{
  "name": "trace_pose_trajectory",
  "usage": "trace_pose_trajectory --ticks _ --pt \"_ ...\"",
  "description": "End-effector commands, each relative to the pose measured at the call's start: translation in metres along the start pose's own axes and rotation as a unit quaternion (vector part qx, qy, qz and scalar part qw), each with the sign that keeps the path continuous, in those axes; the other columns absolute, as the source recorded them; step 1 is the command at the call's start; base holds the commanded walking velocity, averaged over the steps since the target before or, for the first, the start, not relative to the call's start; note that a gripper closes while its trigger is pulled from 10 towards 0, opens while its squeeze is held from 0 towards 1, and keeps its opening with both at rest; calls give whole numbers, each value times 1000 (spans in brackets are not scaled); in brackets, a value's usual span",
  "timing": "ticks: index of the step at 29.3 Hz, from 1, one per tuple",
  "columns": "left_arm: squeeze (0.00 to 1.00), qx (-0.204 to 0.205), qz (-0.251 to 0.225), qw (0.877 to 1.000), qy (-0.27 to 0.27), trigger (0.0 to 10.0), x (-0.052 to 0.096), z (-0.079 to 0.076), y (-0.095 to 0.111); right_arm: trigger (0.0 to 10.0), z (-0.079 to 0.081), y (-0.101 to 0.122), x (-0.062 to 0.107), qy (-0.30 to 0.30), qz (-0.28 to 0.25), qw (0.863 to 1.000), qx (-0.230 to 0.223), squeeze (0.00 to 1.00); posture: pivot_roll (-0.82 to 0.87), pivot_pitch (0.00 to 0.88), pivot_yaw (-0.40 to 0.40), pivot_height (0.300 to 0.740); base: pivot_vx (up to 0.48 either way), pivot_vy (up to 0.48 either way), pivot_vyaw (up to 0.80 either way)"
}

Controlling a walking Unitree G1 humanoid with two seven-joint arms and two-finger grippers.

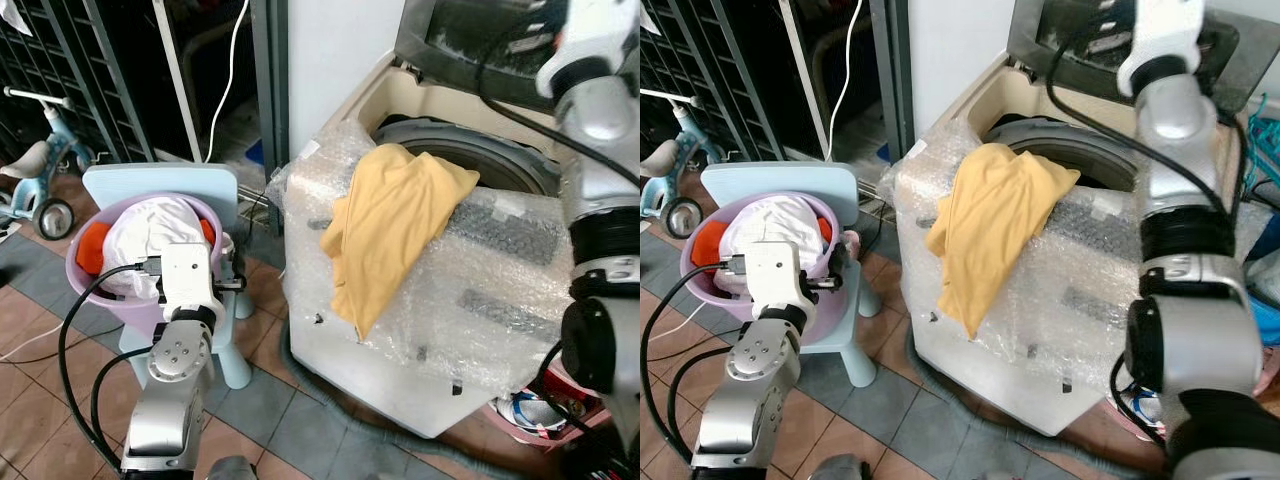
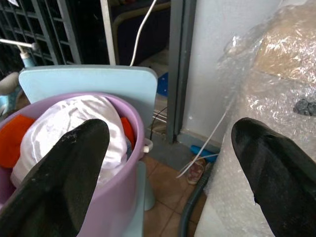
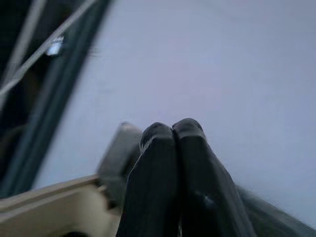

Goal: Clothes washing

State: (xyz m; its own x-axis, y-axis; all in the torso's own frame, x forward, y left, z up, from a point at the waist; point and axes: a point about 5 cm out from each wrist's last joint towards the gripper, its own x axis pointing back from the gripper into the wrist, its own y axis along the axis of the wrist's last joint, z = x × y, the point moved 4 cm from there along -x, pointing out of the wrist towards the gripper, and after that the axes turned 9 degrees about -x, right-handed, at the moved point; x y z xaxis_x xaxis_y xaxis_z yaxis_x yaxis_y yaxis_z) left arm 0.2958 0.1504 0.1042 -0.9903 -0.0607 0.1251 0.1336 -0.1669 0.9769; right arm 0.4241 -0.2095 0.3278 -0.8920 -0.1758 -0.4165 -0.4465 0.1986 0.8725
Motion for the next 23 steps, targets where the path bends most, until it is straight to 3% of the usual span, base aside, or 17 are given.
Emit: trace_pose_trajectory --ticks 1,2,4,5,6,9,12,14,17,23 --pt "0 0 -1 1000 7 10000 3 2 0 10000 9 -5 4 34 2 999 -17 282 -37 0 -36 740 0 0 0" --pt "0 1 1 1000 7 10000 3 3 -1 10000 14 -11 8 53 10 998 -30 1000 -37 0 -36 740 0 0 0" --pt "0 1 2 1000 7 10000 3 3 -1 10000 39 -32 29 140 41 989 -33 1000 -43 0 -30 740 0 0 0" --pt "0 1 2 1000 3 10000 2 2 -1 10000 64 -52 56 228 77 970 -38 1000 -52 0 -20 740 0 0 0" --pt "0 0 2 1000 0 10000 2 2 -1 10000 71 -59 67 258 93 961 -36 1000 -52 0 -20 740 0 0 0" --pt "0 -3 0 1000 -9 10000 0 -1 0 10000 86 -79 94 326 133 936 -16 1000 -62 0 -6 740 0 0 0" --pt "0 -6 -4 1000 -13 10000 -2 -2 2 10000 90 -93 111 358 161 920 13 1000 -61 0 -1 740 0 0 0" --pt "0 -7 -5 1000 -14 10000 -3 -2 3 10000 89 -98 114 362 169 916 29 1000 -58 0 -2 740 0 0 0" --pt "0 -7 -5 1000 -13 10000 -2 -1 2 10000 84 -110 114 345 186 916 88 1000 -50 0 -5 740 0 0 0" --pt "0 -6 -3 1000 -9 10000 -1 0 2 10000 74 -128 108 291 227 920 131 1000 -41 0 -10 740 0 0 0"
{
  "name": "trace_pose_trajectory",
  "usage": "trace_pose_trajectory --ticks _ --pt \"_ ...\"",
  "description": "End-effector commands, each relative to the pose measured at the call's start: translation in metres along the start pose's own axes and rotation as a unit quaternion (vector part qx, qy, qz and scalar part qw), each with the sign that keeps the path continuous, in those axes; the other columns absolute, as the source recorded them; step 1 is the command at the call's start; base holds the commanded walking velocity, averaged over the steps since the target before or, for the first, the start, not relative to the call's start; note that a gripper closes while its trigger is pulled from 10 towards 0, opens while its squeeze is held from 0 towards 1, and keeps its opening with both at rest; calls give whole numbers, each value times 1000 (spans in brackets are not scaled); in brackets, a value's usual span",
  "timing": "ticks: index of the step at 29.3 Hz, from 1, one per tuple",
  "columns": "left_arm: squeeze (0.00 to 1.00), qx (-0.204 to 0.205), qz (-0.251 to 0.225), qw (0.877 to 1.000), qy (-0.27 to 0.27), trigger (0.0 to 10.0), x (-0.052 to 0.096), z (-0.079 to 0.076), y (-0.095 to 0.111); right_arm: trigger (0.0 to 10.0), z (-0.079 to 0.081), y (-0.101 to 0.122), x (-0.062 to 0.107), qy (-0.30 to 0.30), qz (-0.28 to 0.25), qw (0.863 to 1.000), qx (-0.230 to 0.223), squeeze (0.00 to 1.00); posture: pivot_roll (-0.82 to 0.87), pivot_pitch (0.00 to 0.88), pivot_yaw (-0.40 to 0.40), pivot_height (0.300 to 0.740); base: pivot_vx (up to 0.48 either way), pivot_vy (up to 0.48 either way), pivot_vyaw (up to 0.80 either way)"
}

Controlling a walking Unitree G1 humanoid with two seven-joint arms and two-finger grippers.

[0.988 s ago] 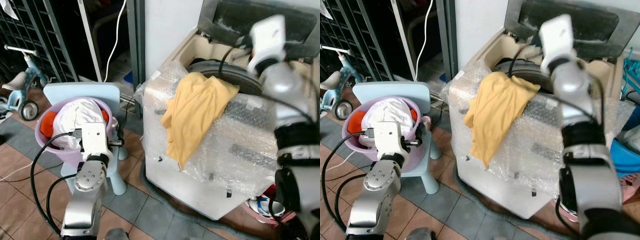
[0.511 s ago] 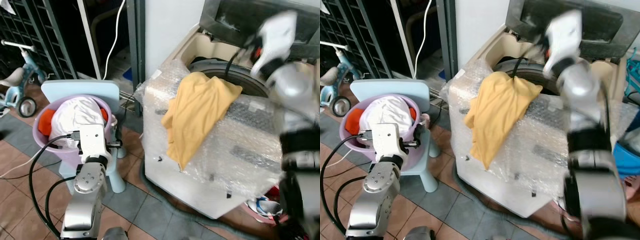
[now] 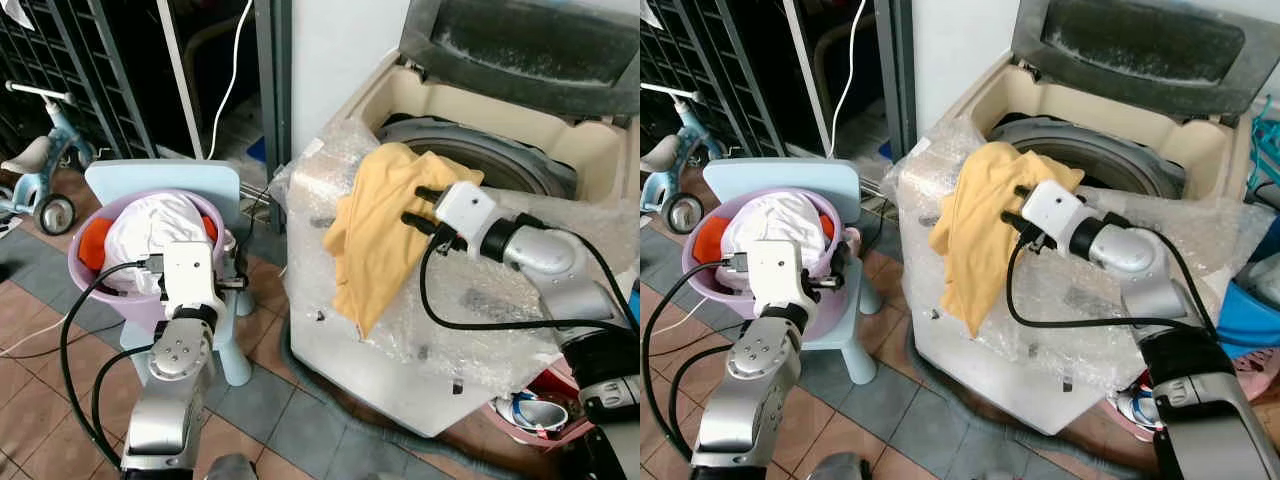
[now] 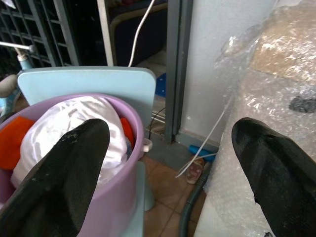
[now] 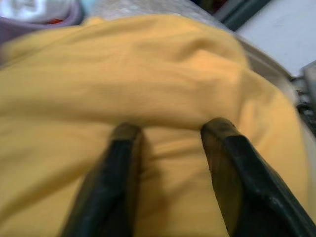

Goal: Clothes washing

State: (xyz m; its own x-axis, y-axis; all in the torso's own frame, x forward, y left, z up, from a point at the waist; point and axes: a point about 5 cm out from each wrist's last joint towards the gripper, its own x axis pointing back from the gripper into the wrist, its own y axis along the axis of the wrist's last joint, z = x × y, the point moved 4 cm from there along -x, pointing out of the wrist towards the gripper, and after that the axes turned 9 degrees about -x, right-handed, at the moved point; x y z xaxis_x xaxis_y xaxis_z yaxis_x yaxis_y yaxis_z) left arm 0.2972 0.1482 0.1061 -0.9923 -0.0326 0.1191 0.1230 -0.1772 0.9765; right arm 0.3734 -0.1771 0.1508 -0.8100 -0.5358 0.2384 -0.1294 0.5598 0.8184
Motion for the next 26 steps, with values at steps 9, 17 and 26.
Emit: trace_pose_trajectory --ticks 9,17,26 --pt "0 -2 3 1000 6 10000 1 4 0 0 1 -16 -6 -27 50 998 3 0 -41 0 -6 740 0 0 0" --pt "0 -1 5 1000 3 10000 1 3 -1 0 0 -20 -7 -40 53 997 -27 0 -46 0 -8 740 0 0 0" --pt "0 1 6 1000 5 10000 2 2 -1 0 -8 -18 -10 -63 46 995 -61 0 -42 0 -9 740 0 0 0"
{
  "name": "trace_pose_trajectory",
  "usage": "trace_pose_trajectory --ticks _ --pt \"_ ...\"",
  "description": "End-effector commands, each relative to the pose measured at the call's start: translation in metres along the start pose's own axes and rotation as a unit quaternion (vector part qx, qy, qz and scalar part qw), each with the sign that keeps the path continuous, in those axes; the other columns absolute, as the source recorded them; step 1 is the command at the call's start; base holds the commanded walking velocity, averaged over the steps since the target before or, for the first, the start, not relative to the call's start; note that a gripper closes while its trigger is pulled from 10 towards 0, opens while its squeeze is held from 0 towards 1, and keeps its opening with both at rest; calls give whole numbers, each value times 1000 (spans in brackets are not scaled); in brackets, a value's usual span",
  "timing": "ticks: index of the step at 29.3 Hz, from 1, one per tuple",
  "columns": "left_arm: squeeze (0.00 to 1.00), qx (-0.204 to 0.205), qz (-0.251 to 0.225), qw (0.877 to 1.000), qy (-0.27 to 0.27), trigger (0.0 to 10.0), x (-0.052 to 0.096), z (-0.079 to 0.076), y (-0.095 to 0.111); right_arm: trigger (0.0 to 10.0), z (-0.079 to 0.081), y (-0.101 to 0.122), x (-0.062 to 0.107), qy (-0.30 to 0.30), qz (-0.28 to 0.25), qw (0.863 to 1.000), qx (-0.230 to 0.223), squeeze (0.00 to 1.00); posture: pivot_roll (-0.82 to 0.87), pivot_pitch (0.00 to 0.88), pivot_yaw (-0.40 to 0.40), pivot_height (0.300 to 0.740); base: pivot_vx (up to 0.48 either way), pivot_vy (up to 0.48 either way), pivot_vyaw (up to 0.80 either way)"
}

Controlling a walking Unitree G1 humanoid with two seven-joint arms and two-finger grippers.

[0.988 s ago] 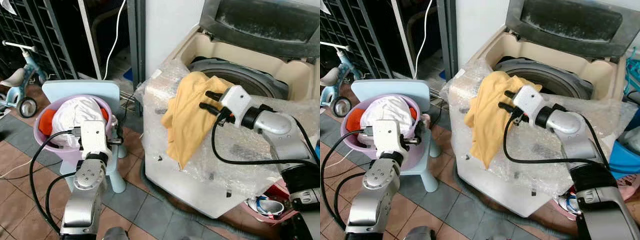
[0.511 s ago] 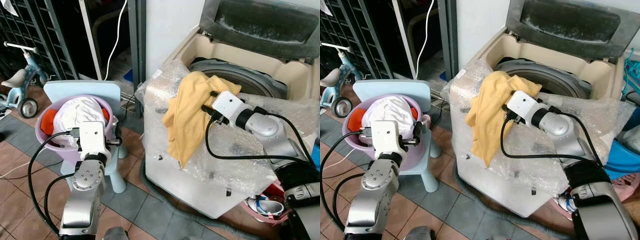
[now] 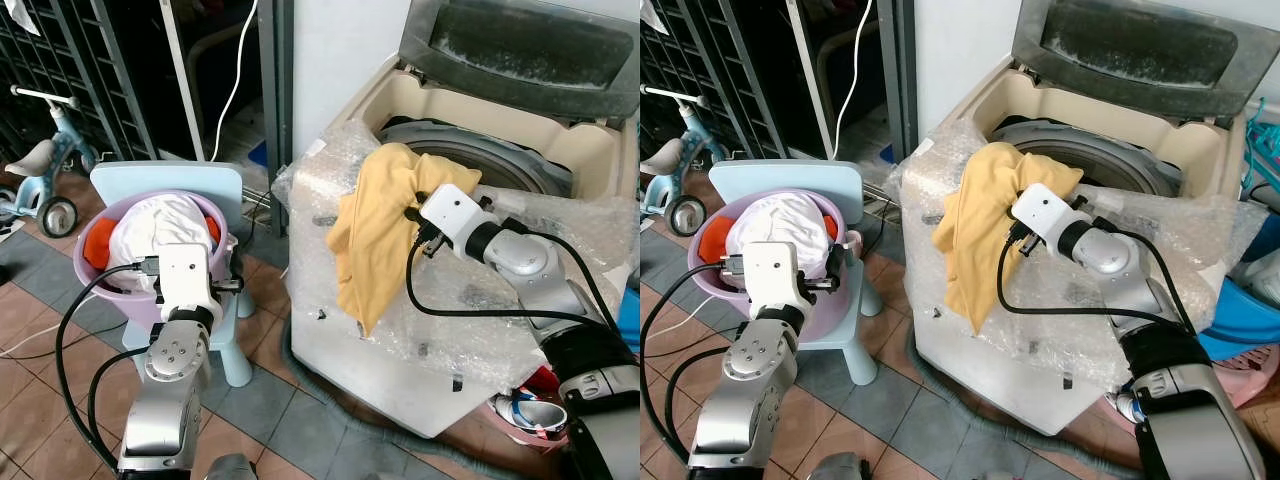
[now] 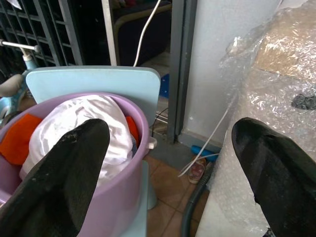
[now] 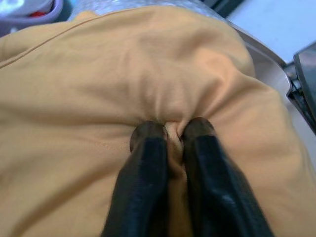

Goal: Clothes washing

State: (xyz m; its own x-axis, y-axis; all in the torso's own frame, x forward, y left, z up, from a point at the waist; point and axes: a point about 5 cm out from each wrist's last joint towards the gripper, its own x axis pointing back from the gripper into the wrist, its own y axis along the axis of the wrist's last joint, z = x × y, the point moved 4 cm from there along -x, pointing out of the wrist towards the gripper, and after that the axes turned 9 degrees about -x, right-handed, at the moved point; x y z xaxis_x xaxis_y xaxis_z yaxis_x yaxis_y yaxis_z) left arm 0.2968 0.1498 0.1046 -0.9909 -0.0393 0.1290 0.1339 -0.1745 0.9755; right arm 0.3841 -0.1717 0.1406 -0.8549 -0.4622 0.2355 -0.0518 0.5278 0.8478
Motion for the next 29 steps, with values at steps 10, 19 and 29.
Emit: trace_pose_trajectory --ticks 10,19,29 --pt "0 -1 0 1000 5 10000 0 1 1 0 -56 10 -5 -99 11 989 -106 0 -41 0 -17 740 0 0 0" --pt "0 0 -2 1000 13 10000 0 2 1 0 -150 69 14 -311 -103 915 -237 0 -32 0 -28 740 0 0 0" --pt "0 2 1 1000 24 10000 0 3 0 10000 -140 42 15 -336 -73 911 -226 1000 -34 0 -34 740 0 0 0"
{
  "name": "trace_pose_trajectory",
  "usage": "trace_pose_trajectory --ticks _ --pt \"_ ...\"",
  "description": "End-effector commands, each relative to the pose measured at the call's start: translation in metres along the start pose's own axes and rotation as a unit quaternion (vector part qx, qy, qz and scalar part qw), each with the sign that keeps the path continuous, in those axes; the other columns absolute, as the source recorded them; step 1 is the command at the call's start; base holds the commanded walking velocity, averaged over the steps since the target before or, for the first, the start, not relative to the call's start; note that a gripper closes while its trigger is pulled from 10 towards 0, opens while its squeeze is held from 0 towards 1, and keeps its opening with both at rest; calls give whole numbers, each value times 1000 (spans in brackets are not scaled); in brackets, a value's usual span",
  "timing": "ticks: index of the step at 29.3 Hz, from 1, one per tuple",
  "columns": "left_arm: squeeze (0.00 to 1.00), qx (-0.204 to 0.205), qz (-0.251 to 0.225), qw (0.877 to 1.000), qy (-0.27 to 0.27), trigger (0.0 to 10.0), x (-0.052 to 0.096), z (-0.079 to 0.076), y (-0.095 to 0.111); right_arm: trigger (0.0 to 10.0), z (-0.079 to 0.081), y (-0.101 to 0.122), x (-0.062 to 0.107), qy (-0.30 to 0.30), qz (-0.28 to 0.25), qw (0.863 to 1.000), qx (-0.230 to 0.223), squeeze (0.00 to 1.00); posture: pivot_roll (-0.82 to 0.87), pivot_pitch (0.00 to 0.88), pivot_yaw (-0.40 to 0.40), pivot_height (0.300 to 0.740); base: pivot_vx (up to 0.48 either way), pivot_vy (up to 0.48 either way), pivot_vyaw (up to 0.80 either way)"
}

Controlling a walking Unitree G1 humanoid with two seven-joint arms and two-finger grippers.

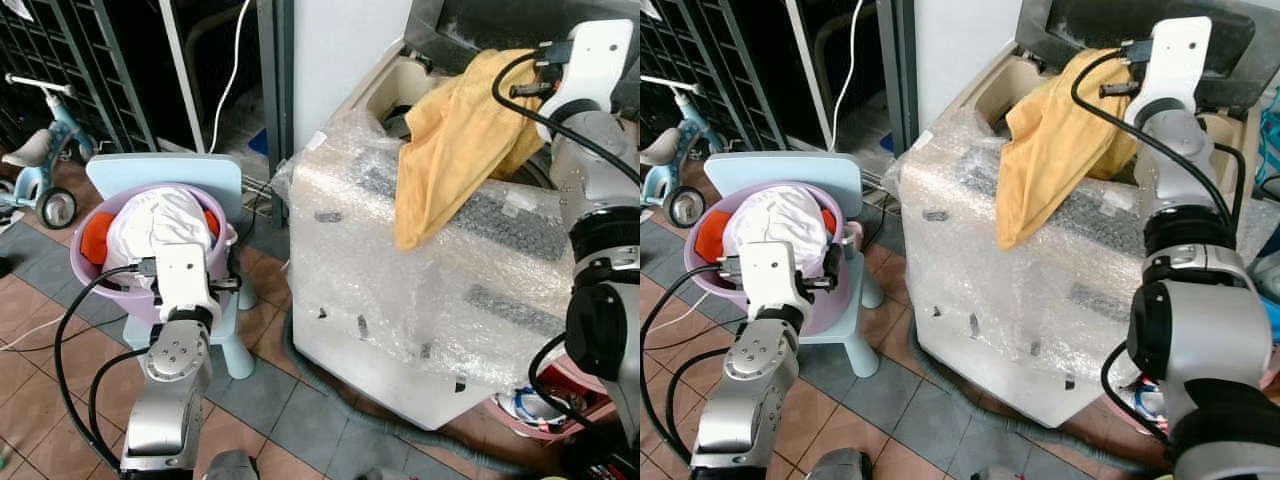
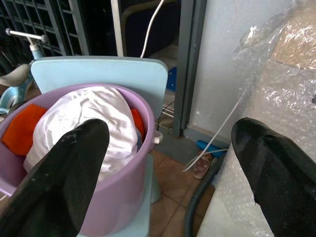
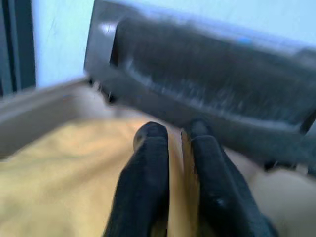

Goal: Clothes washing

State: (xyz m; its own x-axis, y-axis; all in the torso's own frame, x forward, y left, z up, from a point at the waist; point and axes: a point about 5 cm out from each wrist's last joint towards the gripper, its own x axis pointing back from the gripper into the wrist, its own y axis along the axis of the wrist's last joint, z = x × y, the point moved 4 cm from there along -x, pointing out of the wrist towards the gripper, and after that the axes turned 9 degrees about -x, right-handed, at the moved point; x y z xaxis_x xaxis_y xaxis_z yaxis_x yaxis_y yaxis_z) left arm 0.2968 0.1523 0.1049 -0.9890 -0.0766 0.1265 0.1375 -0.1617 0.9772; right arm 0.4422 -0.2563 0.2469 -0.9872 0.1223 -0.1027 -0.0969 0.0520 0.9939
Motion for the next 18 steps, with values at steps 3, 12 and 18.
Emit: trace_pose_trajectory --ticks 3,12,18 --pt "0 -5 -2 1000 4 10000 0 0 0 10000 -4 1 4 -5 -23 999 33 1000 -35 0 -33 740 0 0 0" --pt "0 -9 -4 1000 0 10000 -3 -1 1 10000 12 25 22 86 -127 988 12 1000 -49 0 -23 740 0 0 0" --pt "0 -8 -6 1000 2 10000 -4 -1 1 10000 32 17 37 131 -142 980 45 1000 -50 0 -28 740 0 0 0"
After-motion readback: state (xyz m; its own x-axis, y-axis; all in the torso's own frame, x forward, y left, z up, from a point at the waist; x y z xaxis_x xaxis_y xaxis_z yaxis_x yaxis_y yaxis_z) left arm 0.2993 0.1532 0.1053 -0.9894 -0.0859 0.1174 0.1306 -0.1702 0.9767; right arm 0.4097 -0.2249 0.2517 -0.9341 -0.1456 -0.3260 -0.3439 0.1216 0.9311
